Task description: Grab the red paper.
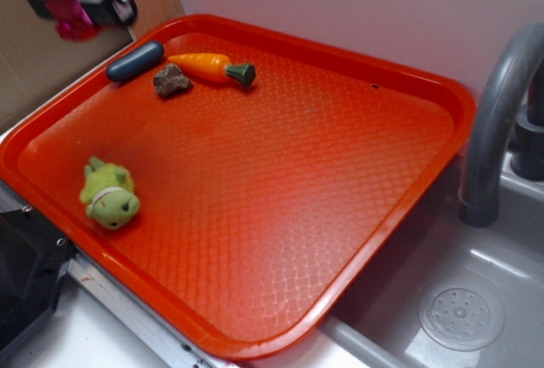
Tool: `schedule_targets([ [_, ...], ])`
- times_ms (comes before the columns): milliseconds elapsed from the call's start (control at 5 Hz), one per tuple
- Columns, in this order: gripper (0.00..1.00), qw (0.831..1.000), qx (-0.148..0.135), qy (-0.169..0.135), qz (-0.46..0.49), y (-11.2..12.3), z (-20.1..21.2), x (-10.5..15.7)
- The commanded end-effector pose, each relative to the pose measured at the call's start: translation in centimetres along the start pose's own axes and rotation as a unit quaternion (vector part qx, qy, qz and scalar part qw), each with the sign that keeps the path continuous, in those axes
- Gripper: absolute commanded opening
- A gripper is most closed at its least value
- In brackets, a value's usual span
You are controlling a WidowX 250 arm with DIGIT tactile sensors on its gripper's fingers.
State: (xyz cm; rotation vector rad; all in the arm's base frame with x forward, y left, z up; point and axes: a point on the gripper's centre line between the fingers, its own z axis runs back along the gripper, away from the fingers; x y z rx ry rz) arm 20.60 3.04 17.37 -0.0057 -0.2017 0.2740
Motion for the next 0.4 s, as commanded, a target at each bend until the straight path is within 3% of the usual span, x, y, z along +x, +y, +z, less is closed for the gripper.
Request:
schedule_targets([
  [0, 0.0, 0.996, -0.057, -0.051, -0.035, -0.89, 7.62, -0.9],
  [200, 0.0, 0.995, -0.062, -0.054, -0.049, -0.22, 7.1, -0.32],
])
